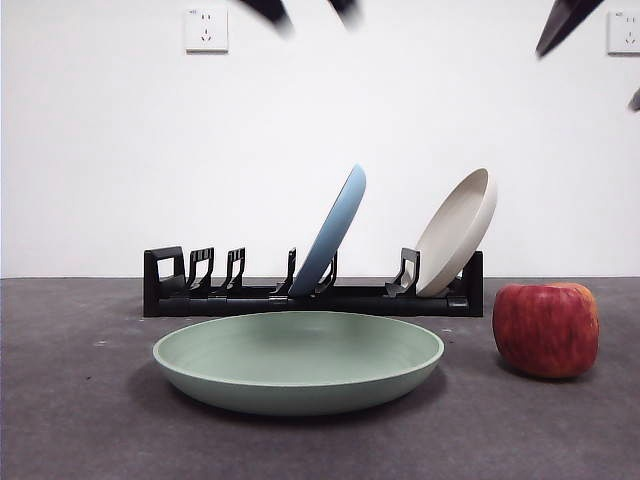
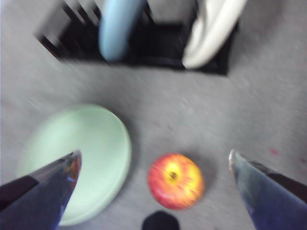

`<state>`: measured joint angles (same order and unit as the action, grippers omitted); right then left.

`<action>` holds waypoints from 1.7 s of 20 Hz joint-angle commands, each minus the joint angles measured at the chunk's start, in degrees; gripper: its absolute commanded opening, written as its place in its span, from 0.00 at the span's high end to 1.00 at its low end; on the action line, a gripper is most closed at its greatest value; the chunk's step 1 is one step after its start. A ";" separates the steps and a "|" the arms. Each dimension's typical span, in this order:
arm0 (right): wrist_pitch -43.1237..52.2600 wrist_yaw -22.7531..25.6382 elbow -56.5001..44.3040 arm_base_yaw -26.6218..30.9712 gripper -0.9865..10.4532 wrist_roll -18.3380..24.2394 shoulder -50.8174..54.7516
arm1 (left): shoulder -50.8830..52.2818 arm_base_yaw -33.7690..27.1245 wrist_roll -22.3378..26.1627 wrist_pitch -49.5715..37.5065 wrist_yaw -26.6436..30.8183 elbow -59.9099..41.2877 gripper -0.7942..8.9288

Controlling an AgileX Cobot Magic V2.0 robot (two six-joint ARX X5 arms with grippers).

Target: Take the green plate from the plate rack,put the plate on the table,take the apple from the table,put the apple in the plate

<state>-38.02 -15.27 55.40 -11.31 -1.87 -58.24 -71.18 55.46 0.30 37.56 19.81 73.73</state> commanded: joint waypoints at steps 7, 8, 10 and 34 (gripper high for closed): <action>0.79 15.34 1.18 -11.28 0.39 4.83 -20.76 | 27.98 -8.96 -0.72 0.02 10.67 -0.07 0.56; 1.22 15.26 1.18 -11.28 0.39 4.79 -23.15 | 30.21 -9.25 -0.70 0.33 12.37 -0.07 0.56; 1.86 15.26 1.18 -11.28 0.39 4.79 -27.89 | 33.81 -9.33 -0.68 1.64 15.65 -0.09 0.56; -3.89 9.14 21.70 -27.61 0.92 0.24 -33.51 | 37.09 -9.33 -0.70 10.54 22.32 -0.09 0.56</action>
<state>-42.00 -6.37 76.93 -38.44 -1.10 -90.70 -34.30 46.28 -0.10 48.16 41.87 73.93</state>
